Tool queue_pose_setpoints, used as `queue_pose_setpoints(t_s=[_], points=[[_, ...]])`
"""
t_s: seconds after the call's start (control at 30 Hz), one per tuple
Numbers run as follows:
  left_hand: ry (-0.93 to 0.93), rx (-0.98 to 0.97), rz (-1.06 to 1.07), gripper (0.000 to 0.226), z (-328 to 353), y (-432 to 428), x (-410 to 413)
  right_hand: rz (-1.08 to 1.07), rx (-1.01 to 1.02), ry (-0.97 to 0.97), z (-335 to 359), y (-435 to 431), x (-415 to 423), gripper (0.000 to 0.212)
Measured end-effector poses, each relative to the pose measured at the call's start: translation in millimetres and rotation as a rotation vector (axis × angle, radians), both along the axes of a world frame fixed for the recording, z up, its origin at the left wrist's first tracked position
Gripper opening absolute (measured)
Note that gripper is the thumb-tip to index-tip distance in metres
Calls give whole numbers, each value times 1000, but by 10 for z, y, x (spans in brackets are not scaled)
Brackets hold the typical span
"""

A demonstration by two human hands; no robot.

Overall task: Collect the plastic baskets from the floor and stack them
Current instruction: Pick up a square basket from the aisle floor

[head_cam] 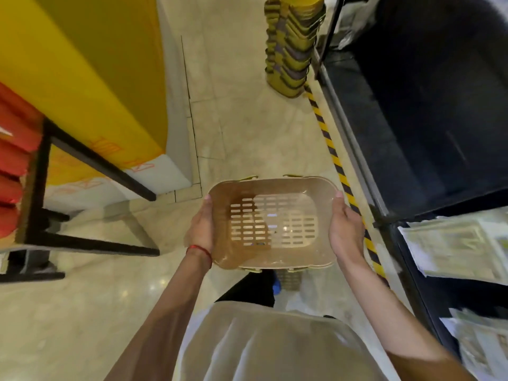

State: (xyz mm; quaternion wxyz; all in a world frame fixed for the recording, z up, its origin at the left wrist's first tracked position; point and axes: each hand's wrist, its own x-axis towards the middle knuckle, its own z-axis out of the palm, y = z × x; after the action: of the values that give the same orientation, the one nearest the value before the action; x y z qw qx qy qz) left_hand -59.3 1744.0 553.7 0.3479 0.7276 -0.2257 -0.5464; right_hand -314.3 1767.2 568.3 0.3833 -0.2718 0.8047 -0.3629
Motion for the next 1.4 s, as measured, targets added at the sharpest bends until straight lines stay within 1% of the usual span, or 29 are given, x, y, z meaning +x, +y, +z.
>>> queue_pose_setpoints(t_s=[0.1, 0.2, 0.37, 0.47, 0.57, 0.63, 0.73, 0.83, 0.93, 1.0, 1.1, 1.17, 1.23, 1.3, 1.37, 1.4], points=[[18, -25, -76, 71, 60, -710, -62, -61, -6, -9, 77, -539, -34, 63], [-49, -51, -130, 78, 152, -1347, -103, -100, -1, -51, 155, -1055, -36, 65], [-78, -50, -173, 65, 183, -2229, -150, -118, -27, -94, 209, -1900, -59, 58], [-62, -27, -146, 64, 118, -2791, -188, -112, -28, -99, 158, -2454, -95, 51], [-93, -31, -137, 57, 60, -3406, -246, -133, -1, -107, 99, -3096, -144, 45], [-105, -34, -129, 58, 9, -3860, -288, -124, 19, -109, 52, -3557, -182, 42], [-182, -43, -130, 62, 2, -4534, -364, -110, 4, -108, 36, -4218, -238, 53], [-247, -50, -142, 66, 37, -5099, -427, -91, 18, -78, 41, -4793, -309, 58], [-264, -57, -125, 70, 76, -5664, -492, -83, 57, -25, 86, -5450, -374, 65], [-269, -50, -125, 70, 109, -6032, -520, -75, 40, -6, 131, -5852, -407, 69], [-264, -57, -112, 68, 152, -6572, -542, -131, 18, 1, 122, -6379, -428, 74], [-265, -41, -129, 69, 113, -6979, -533, -154, 35, -7, 99, -6728, -400, 69], [-270, -46, -157, 63, 91, -7401, -541, -188, 51, -4, 64, -7080, -371, 69], [-257, -59, -198, 70, 55, -7851, -550, -224, 49, -12, 6, -7430, -351, 69], [-245, -64, -250, 76, 16, -8311, -543, -248, 39, 16, -8, -7777, -307, 55], [-236, -70, -272, 75, 20, -8538, -545, -274, 37, 34, 1, -7951, -282, 53]])
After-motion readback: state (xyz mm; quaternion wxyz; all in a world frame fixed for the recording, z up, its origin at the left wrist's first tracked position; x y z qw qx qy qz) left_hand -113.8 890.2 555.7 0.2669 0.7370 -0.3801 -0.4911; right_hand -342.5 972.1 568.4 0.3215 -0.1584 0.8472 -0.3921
